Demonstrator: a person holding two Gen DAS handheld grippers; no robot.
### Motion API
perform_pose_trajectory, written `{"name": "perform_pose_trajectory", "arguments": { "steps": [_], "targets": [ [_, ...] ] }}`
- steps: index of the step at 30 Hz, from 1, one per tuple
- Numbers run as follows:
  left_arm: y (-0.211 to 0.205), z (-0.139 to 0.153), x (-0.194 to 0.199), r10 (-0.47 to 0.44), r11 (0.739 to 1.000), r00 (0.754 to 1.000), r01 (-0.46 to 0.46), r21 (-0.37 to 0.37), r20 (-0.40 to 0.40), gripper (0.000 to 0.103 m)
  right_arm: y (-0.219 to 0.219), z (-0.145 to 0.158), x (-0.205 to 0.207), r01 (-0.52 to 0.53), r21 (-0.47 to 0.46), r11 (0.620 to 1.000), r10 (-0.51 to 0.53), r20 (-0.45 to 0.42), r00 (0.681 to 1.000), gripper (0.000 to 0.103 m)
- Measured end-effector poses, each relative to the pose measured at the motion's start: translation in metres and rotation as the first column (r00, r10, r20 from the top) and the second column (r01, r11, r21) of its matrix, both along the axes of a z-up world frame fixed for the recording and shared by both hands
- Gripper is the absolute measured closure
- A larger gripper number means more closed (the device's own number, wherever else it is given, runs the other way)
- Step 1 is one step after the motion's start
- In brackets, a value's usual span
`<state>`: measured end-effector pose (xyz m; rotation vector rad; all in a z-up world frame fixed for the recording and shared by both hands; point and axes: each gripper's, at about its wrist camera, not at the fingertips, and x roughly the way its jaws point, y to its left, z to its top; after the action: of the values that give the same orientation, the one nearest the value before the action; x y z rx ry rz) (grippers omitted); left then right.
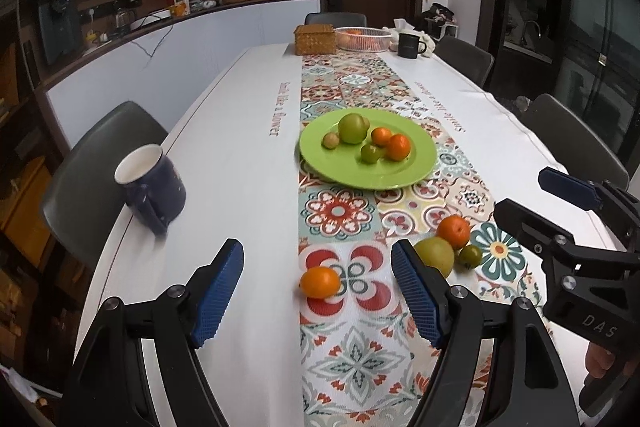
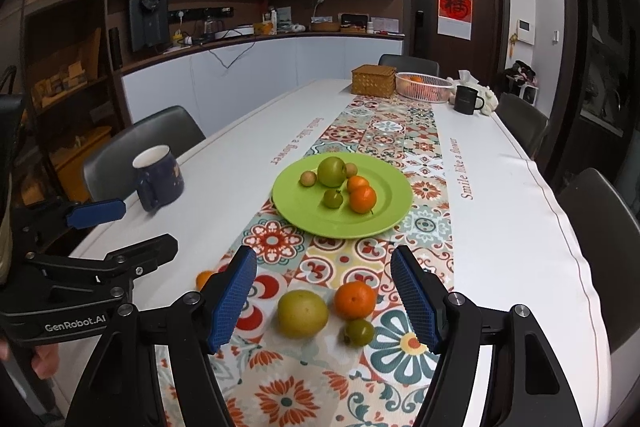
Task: Organize fruits
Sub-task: 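Withdraw both open tools from the plate back toward the remaining fruit, then grasp a tangerine with the left tool while the right tool grasps a green tomato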
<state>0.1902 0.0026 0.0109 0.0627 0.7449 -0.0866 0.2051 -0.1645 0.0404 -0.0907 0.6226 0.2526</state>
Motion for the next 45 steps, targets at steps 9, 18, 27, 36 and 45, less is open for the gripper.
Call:
{"name": "perform_pose_trajectory", "arguments": {
  "steps": [9, 18, 27, 36, 45],
  "targets": [
    [0.011, -0.025, -0.011, 0.007, 0.999, 1.0, -0.007, 0.033, 0.008, 0.025, 0.005, -0.023, -0.008, 0.016, 0.001, 1.0, -0.016, -0.022, 1.0, 0.033],
    [0.008, -0.047, -0.012, 0.004, 0.998, 1.0, -0.003, 0.057, -0.008, 0.023, 0.001, -0.043, -0.015, 0.048, -0.057, 0.997, -0.05, -0.036, 0.998, 0.033],
    [0.003, -0.065, 0.004, 0.024, 0.998, 0.997, -0.02, 0.062, -0.068, 0.023, -0.019, -0.063, -0.002, 0.13, -0.047, 0.99, -0.134, -0.109, 0.985, 0.033],
    [0.002, -0.082, 0.024, 0.027, 0.997, 0.994, -0.018, 0.078, -0.109, 0.023, -0.024, -0.081, 0.013, 0.152, -0.074, 0.986, -0.162, -0.158, 0.974, 0.033],
    [-0.002, -0.093, 0.048, 0.008, 0.998, 0.99, 0.001, 0.066, -0.138, 0.024, -0.027, -0.098, 0.033, 0.158, -0.07, 0.985, -0.169, -0.224, 0.96, 0.047]
  ]
}}
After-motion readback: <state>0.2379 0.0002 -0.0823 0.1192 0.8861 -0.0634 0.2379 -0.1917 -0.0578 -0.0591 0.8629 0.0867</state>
